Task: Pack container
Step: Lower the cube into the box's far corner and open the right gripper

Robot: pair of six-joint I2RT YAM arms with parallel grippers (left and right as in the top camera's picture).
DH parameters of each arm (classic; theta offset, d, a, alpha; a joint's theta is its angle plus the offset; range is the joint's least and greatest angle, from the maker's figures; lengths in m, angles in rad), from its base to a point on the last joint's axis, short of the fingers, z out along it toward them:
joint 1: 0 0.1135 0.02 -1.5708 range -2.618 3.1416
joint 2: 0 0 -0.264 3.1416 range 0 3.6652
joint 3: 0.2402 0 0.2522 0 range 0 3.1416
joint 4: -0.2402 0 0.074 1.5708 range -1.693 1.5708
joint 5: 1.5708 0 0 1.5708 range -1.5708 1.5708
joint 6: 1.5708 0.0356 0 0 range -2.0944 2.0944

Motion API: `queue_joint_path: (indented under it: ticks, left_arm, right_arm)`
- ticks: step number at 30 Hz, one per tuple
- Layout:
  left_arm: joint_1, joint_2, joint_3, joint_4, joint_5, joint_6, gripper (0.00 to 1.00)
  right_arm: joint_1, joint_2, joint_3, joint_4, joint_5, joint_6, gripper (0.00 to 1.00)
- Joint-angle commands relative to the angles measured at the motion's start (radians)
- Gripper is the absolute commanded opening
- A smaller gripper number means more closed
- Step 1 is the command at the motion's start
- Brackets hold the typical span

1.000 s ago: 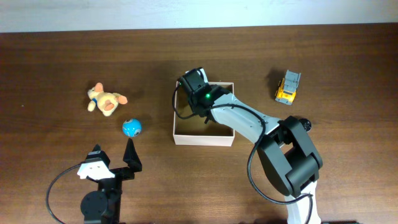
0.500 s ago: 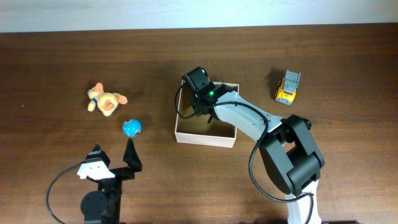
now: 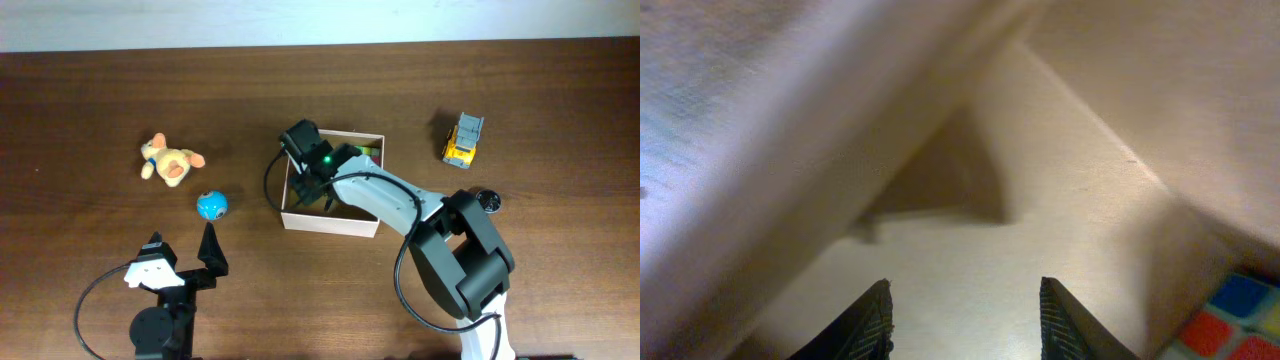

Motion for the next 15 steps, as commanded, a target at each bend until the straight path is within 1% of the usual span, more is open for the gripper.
queue_joint_path:
  ticks: [1, 11, 15]
  left_arm:
    - [0.005, -0.008, -0.006, 0.003, 0.014, 0.016, 0.99]
    - [0.005, -0.008, -0.006, 0.003, 0.015, 0.016, 0.99]
    - [0.005, -0.008, -0.006, 0.003, 0.015, 0.016, 0.99]
  right_arm:
    - [0.028, 0.0, 0.014, -0.009, -0.024, -0.039, 0.42]
    - [0.034, 0.0, 0.014, -0.035, -0.026, -0.064, 0.42]
    - [0.017, 0.0, 0.015, -0.025, 0.04, -0.043, 0.43]
